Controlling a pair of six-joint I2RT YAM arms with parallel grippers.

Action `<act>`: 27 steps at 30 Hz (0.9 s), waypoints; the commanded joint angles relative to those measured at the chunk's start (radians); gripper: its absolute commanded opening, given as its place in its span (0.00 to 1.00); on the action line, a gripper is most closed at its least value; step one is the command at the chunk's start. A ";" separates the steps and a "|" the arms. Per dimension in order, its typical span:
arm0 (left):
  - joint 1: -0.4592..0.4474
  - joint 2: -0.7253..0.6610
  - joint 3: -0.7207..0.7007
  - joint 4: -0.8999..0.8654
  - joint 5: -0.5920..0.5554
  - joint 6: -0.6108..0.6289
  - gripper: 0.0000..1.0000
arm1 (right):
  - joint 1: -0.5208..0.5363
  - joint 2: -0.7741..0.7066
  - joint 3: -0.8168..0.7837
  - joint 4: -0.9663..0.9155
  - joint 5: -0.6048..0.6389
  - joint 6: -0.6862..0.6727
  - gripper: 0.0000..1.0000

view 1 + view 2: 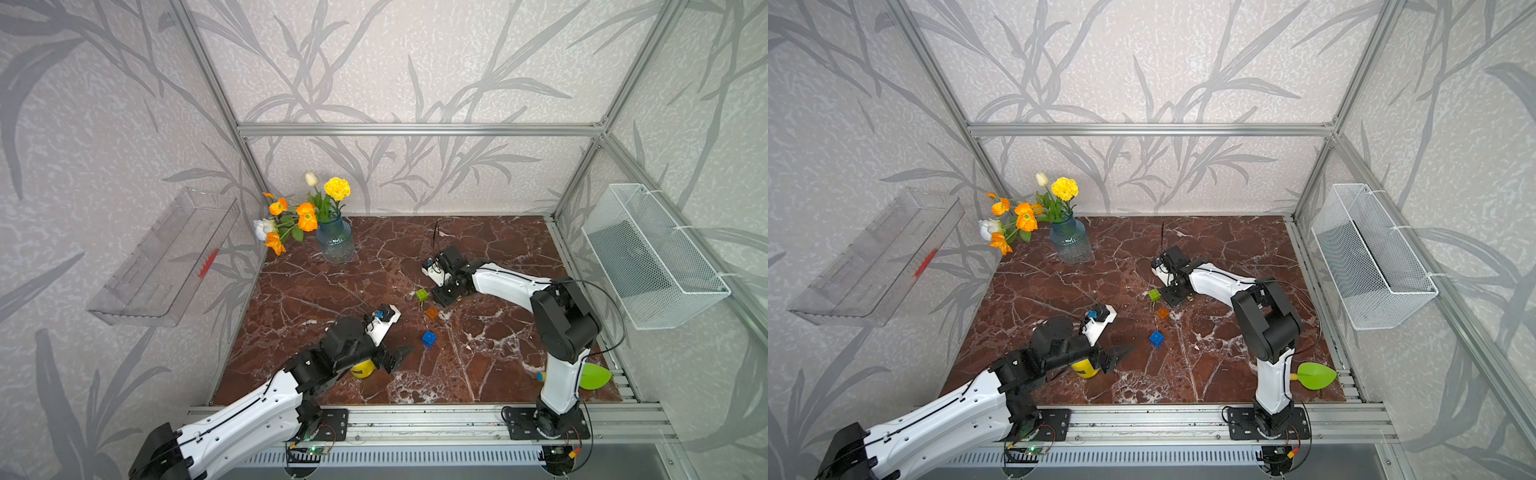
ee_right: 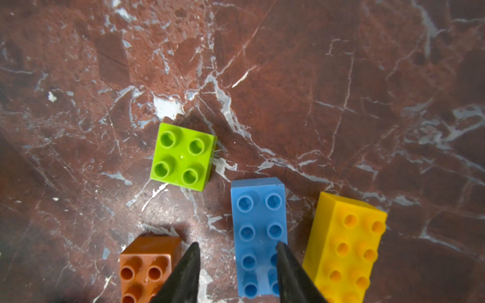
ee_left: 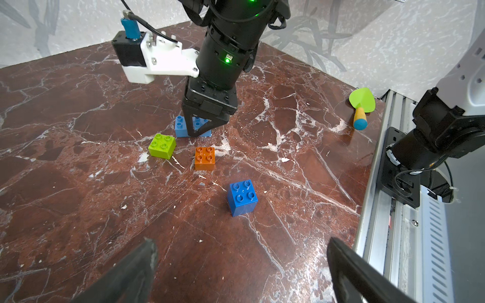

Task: Assemble the letter f with lego
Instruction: Pick up the lego brick from the center of the board.

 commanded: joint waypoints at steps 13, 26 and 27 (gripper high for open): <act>-0.022 -0.012 -0.002 -0.004 -0.009 0.033 1.00 | -0.013 0.014 0.036 0.003 0.011 -0.011 0.47; -0.032 -0.004 0.000 -0.007 0.039 0.043 0.99 | -0.017 0.040 0.057 -0.021 0.014 -0.008 0.44; -0.034 -0.004 0.001 -0.009 0.038 0.043 1.00 | -0.019 0.044 0.059 -0.022 0.018 -0.006 0.43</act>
